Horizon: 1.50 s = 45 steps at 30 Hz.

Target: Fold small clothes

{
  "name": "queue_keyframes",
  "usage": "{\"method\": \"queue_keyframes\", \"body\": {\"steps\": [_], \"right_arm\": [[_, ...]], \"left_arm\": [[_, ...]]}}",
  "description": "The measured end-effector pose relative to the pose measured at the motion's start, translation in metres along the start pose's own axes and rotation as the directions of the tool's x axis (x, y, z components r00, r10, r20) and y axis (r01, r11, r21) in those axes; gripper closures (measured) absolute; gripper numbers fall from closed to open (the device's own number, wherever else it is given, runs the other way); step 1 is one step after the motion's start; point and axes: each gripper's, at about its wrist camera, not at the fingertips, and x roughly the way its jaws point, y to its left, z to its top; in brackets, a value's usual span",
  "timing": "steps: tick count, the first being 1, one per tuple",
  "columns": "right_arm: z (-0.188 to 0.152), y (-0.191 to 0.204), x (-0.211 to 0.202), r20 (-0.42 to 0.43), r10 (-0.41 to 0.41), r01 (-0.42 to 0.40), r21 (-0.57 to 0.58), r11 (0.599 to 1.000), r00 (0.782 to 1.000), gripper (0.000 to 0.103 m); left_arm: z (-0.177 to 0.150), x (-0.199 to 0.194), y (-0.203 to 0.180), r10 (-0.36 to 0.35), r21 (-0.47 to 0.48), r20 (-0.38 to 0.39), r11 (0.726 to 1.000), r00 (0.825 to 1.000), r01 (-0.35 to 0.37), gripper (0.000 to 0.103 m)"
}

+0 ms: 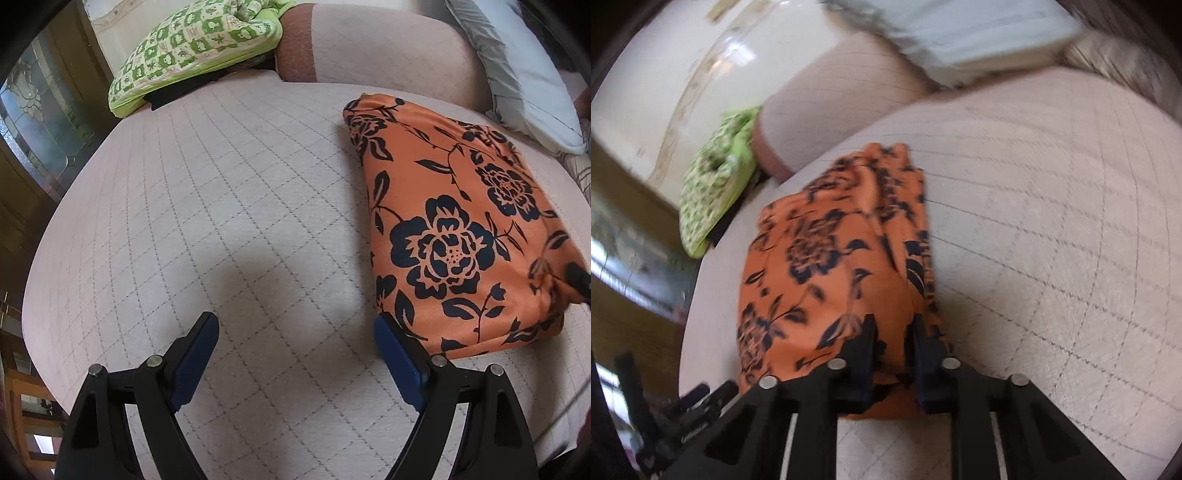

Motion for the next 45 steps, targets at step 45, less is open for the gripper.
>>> {"method": "queue_keyframes", "body": {"steps": [45], "right_arm": [[0.123, 0.007, 0.112, -0.079, 0.152, -0.140, 0.141, 0.980, 0.985, 0.081]], "left_arm": [[0.046, 0.013, -0.051, 0.002, 0.242, 0.071, 0.970, 0.997, -0.019, 0.017]]}}
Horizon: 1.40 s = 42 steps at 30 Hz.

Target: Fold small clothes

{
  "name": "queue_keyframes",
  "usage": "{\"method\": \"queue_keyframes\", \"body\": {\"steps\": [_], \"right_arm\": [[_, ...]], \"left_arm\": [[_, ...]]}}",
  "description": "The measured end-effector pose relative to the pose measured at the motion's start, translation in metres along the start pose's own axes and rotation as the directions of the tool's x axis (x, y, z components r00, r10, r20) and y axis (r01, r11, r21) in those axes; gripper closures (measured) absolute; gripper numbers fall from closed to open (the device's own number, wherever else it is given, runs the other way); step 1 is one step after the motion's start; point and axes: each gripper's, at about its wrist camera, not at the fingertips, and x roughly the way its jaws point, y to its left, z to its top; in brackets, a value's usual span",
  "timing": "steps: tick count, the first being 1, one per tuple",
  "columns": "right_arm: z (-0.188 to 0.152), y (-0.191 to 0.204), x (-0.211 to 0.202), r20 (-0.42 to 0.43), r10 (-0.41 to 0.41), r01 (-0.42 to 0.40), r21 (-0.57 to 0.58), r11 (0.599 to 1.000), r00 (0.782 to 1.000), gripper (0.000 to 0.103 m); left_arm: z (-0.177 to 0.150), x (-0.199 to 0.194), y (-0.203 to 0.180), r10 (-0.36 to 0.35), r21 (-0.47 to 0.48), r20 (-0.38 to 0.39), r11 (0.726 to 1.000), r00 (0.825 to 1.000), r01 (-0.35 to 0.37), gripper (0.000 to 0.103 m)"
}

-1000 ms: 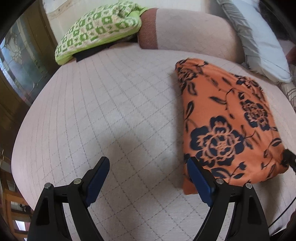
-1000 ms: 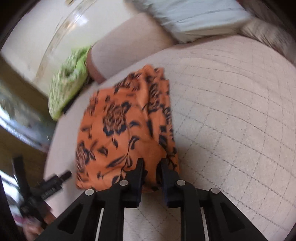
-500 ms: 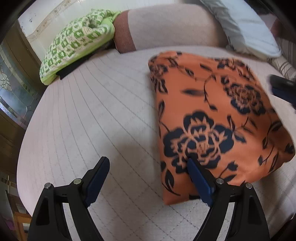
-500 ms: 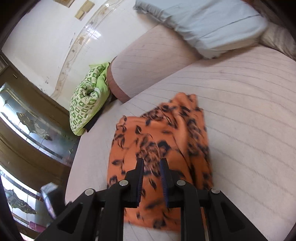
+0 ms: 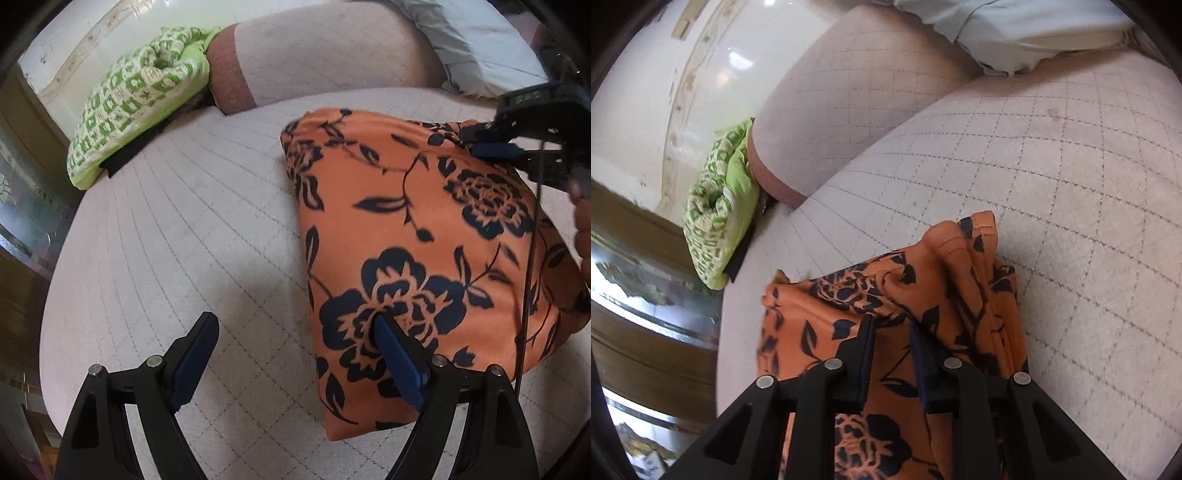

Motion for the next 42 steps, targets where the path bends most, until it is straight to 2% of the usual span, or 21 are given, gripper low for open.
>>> {"method": "queue_keyframes", "body": {"steps": [3, 5, 7, 9, 10, 12, 15, 19, 21, 22, 23, 25, 26, 31, 35, 42], "right_arm": [[-0.007, 0.017, -0.027, 0.053, 0.042, -0.039, -0.047, 0.998, 0.998, 0.080], [-0.019, 0.028, -0.044, 0.057, 0.035, -0.029, -0.101, 0.994, 0.998, 0.079], [-0.036, 0.031, -0.056, 0.039, 0.015, -0.010, -0.134, 0.991, 0.999, 0.079], [-0.048, 0.026, -0.061, 0.012, -0.025, 0.026, -0.142, 0.990, 1.000, 0.078], [-0.054, 0.020, -0.059, -0.020, -0.061, 0.058, -0.137, 0.989, 0.998, 0.072], [-0.067, 0.005, -0.049, -0.102, -0.120, 0.106, -0.130, 0.986, 0.988, 0.071], [-0.079, -0.005, -0.073, -0.068, -0.096, 0.086, -0.137, 0.987, 0.993, 0.071], [-0.094, -0.011, -0.133, 0.050, 0.029, -0.021, -0.147, 0.989, 0.998, 0.070], [-0.100, -0.014, -0.152, 0.101, 0.052, -0.037, -0.141, 0.989, 0.994, 0.069], [-0.102, -0.013, -0.159, 0.124, 0.057, -0.039, -0.141, 0.989, 0.991, 0.065], [-0.105, -0.014, -0.168, 0.148, 0.052, -0.031, -0.140, 0.990, 0.988, 0.051], [-0.109, -0.013, -0.180, 0.190, 0.050, -0.024, -0.135, 0.991, 0.981, 0.033], [-0.111, -0.011, -0.184, 0.211, 0.064, -0.034, -0.142, 0.989, 0.975, 0.033], [-0.114, -0.003, -0.189, 0.196, 0.103, -0.068, -0.176, 0.982, 0.975, 0.033], [-0.108, -0.010, -0.175, 0.159, 0.120, -0.100, -0.128, 0.987, 0.980, 0.033], [-0.094, -0.007, -0.149, 0.117, 0.115, -0.099, -0.127, 0.987, 0.986, 0.033]], "left_arm": [[0.008, -0.011, -0.001, 0.012, -0.004, 0.032, 1.000, 0.999, -0.012, 0.017], [0.013, -0.016, -0.004, 0.021, -0.015, 0.037, 1.000, 0.999, -0.020, 0.017], [0.016, -0.014, -0.009, 0.004, -0.026, 0.017, 1.000, 1.000, -0.004, 0.017], [0.015, 0.003, -0.021, 0.008, 0.021, -0.059, 1.000, 0.998, -0.007, 0.016], [0.014, 0.012, -0.027, 0.030, 0.049, -0.101, 0.998, 0.994, -0.026, 0.016], [0.014, 0.011, -0.030, 0.042, 0.043, -0.108, 0.998, 0.993, -0.037, 0.017], [0.020, -0.016, -0.028, -0.005, 0.021, -0.060, 1.000, 0.998, 0.006, 0.017], [0.031, -0.063, -0.024, 0.008, -0.017, 0.061, 1.000, 0.998, -0.007, 0.017], [0.033, -0.080, -0.021, 0.001, -0.036, 0.106, 0.999, 0.994, 0.002, 0.017], [0.033, -0.089, -0.020, -0.002, -0.045, 0.128, 0.999, 0.992, 0.008, 0.016], [0.031, -0.096, -0.016, -0.008, -0.052, 0.145, 0.999, 0.989, 0.016, 0.016], [0.027, -0.106, -0.016, -0.017, -0.061, 0.165, 0.998, 0.986, 0.027, 0.016], [0.024, -0.110, -0.014, -0.016, -0.067, 0.174, 0.997, 0.985, 0.028, 0.016], [0.012, -0.117, -0.003, 0.041, -0.066, 0.235, 0.997, 0.971, -0.026, 0.016], [0.008, -0.109, 0.005, 0.074, -0.086, 0.236, 0.995, 0.969, -0.055, 0.016], [0.009, -0.086, 0.019, 0.102, -0.141, 0.234, 0.987, 0.967, -0.070, 0.016]]}}
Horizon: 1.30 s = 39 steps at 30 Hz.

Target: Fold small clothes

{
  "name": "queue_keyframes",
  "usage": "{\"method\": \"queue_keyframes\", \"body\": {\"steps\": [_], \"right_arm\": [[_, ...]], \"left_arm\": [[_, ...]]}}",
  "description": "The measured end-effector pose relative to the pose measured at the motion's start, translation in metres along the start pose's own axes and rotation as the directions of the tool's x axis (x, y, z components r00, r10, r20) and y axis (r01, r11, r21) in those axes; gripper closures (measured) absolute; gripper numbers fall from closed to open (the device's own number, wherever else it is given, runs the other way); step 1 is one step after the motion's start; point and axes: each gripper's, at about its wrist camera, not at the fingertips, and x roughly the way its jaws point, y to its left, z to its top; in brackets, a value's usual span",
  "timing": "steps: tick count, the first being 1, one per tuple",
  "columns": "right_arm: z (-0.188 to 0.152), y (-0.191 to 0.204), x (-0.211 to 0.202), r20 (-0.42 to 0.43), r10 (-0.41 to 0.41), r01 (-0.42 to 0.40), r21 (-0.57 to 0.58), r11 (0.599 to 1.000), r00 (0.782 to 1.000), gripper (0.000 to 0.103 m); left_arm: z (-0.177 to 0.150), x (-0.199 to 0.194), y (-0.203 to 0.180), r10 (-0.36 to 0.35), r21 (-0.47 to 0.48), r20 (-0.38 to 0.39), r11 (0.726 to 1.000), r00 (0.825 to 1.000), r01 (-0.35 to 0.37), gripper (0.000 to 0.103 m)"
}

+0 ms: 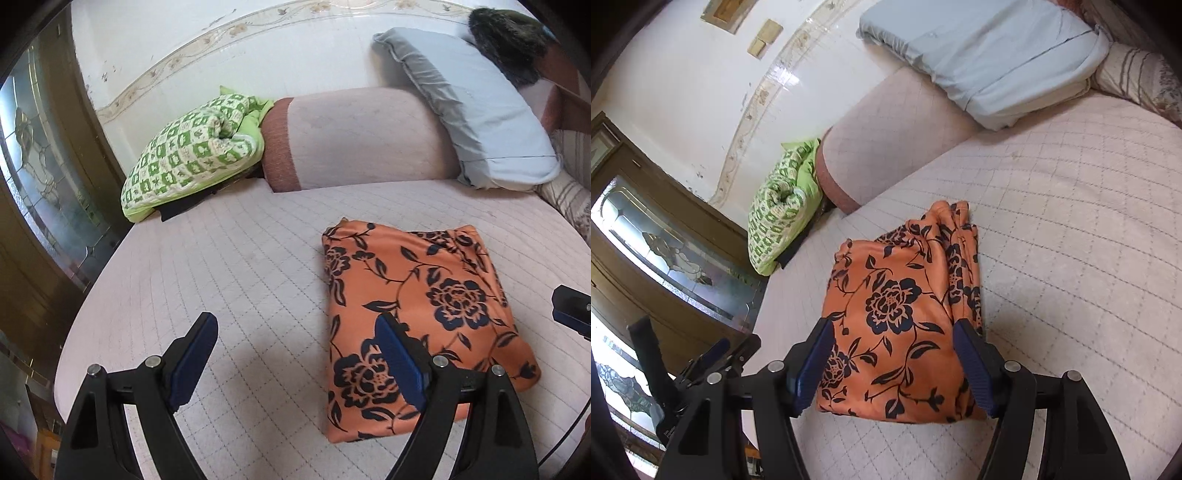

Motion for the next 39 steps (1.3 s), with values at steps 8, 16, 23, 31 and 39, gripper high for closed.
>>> {"method": "queue_keyframes", "body": {"steps": [8, 16, 23, 31, 39], "right_arm": [[0.011, -0.002, 0.030, -0.042, -0.021, 0.020, -0.007, 1.000, 0.999, 0.033], [0.013, -0.013, 0.044, -0.078, -0.050, 0.052, 0.019, 0.998, 0.996, 0.033], [0.013, -0.024, 0.050, -0.094, -0.067, 0.071, 0.038, 0.997, 0.993, 0.033], [0.020, -0.046, 0.051, -0.091, -0.084, 0.093, 0.092, 0.991, 0.992, 0.033], [0.029, -0.066, 0.053, -0.106, -0.025, 0.043, 0.173, 0.984, 0.994, 0.033]], "left_arm": [[0.001, 0.026, 0.001, -0.002, -0.028, -0.023, 1.000, 1.000, 0.002, 0.016], [0.006, 0.040, -0.003, -0.008, -0.026, -0.033, 1.000, 0.999, 0.007, 0.016], [0.008, 0.052, -0.005, -0.018, -0.033, -0.059, 0.999, 0.998, 0.016, 0.016], [0.012, 0.083, -0.009, -0.090, -0.035, -0.148, 0.996, 0.985, 0.085, 0.016], [0.019, 0.126, 0.001, -0.375, -0.108, -0.284, 0.927, 0.882, 0.359, 0.016]]}}
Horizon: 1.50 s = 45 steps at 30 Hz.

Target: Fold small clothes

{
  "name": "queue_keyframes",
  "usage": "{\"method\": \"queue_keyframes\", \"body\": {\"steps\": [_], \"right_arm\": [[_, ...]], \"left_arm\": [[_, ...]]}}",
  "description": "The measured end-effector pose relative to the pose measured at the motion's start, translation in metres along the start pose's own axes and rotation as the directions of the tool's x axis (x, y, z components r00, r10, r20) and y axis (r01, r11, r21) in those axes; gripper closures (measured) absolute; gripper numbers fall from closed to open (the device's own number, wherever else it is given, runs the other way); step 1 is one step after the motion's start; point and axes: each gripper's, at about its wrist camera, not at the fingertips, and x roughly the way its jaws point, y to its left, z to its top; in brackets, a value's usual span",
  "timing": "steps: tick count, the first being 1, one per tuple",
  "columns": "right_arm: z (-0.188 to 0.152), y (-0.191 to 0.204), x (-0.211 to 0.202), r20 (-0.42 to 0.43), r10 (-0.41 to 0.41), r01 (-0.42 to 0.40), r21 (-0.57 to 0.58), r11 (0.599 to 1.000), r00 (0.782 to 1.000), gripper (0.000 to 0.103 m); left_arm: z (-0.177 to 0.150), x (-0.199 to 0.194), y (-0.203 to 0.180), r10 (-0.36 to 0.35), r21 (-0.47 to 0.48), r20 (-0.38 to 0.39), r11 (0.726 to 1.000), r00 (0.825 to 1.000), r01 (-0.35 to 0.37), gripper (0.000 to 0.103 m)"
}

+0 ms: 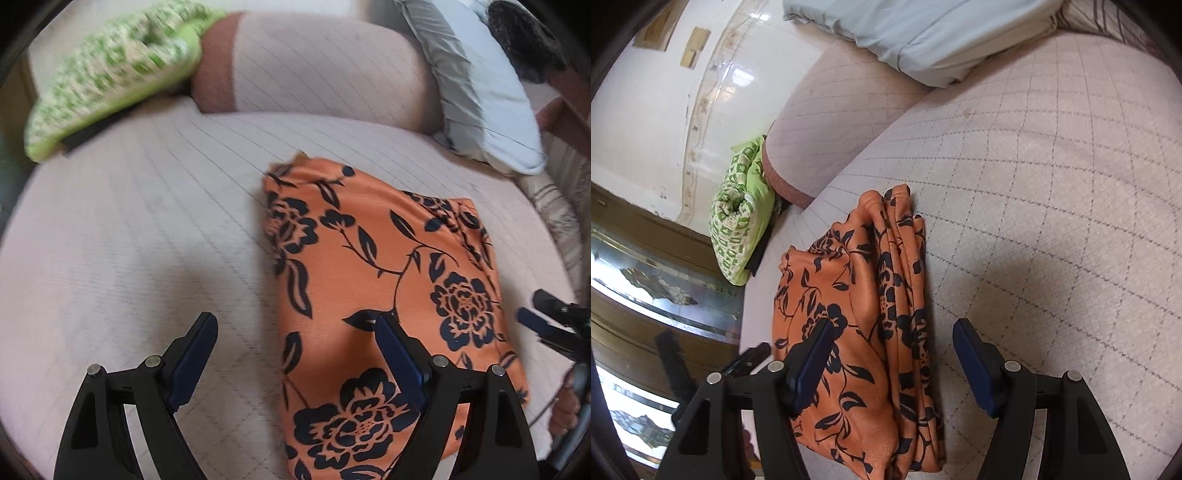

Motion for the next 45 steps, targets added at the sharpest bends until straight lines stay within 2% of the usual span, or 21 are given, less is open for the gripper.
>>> {"method": "queue_keyframes", "body": {"steps": [5, 9, 11, 15, 16, 20, 22, 25, 26, 27, 30, 35, 39, 45], "right_arm": [[0.000, -0.002, 0.019, -0.068, 0.018, -0.018, 0.005, 1.000, 0.998, 0.032], [-0.001, -0.006, 0.034, -0.105, 0.015, -0.014, 0.016, 1.000, 0.994, 0.032], [-0.002, -0.008, 0.043, -0.131, 0.033, -0.029, 0.033, 0.999, 0.991, 0.031], [-0.004, -0.008, 0.054, -0.137, 0.044, -0.039, 0.036, 0.999, 0.990, 0.027], [-0.004, -0.007, 0.056, -0.137, 0.061, -0.056, 0.043, 0.998, 0.989, 0.027], [-0.006, -0.004, 0.068, -0.150, 0.128, -0.120, 0.061, 0.991, 0.980, 0.027], [-0.009, 0.002, 0.072, -0.149, 0.133, -0.129, 0.042, 0.991, 0.980, 0.030], [-0.016, 0.011, 0.080, -0.164, 0.121, -0.119, 0.021, 0.993, 0.979, 0.048], [-0.018, 0.012, 0.079, -0.158, 0.121, -0.119, 0.027, 0.993, 0.980, 0.051], [-0.019, 0.013, 0.077, -0.150, 0.120, -0.118, 0.023, 0.993, 0.981, 0.052], [-0.021, 0.026, 0.068, -0.119, 0.105, -0.110, -0.030, 0.994, 0.987, 0.056], [-0.031, 0.052, 0.051, -0.067, 0.108, -0.114, -0.106, 0.988, 0.992, 0.059], [-0.048, 0.072, 0.033, -0.056, 0.147, -0.154, -0.148, 0.977, 0.988, 0.059], [-0.086, 0.106, -0.006, -0.011, 0.237, -0.234, -0.207, 0.950, 0.972, 0.059]], "left_arm": [[0.006, 0.010, 0.006, -0.143, 0.050, -0.034, 0.988, 0.989, 0.144, 0.016], [0.003, 0.022, 0.007, -0.198, 0.047, -0.064, 0.979, 0.978, 0.201, 0.016], [0.001, 0.033, 0.009, -0.251, 0.018, -0.095, 0.967, 0.963, 0.254, 0.016], [-0.004, 0.058, 0.015, -0.365, -0.087, -0.151, 0.931, 0.919, 0.355, 0.016], [-0.004, 0.060, 0.015, -0.376, -0.098, -0.148, 0.926, 0.915, 0.365, 0.016], [-0.006, 0.056, 0.013, -0.380, -0.104, -0.121, 0.923, 0.917, 0.369, 0.017], [-0.005, 0.055, 0.010, -0.366, -0.108, -0.110, 0.928, 0.924, 0.355, 0.024], [-0.007, 0.045, 0.011, -0.343, -0.106, -0.081, 0.937, 0.936, 0.334, 0.041], [-0.007, 0.042, 0.010, -0.341, -0.105, -0.073, 0.937, 0.937, 0.333, 0.049], [-0.007, 0.037, 0.009, -0.335, -0.102, -0.063, 0.939, 0.940, 0.328, 0.054], [-0.005, 0.027, 0.007, -0.310, -0.089, -0.053, 0.948, 0.949, 0.305, 0.062], [-0.008, -0.006, -0.002, -0.239, -0.042, -0.022, 0.970, 0.971, 0.238, 0.065], [-0.017, -0.041, 0.010, -0.238, -0.062, 0.002, 0.969, 0.971, 0.238, 0.065], [-0.048, -0.109, 0.020, -0.205, -0.027, 0.056, 0.978, 0.977, 0.206, 0.065]]}}
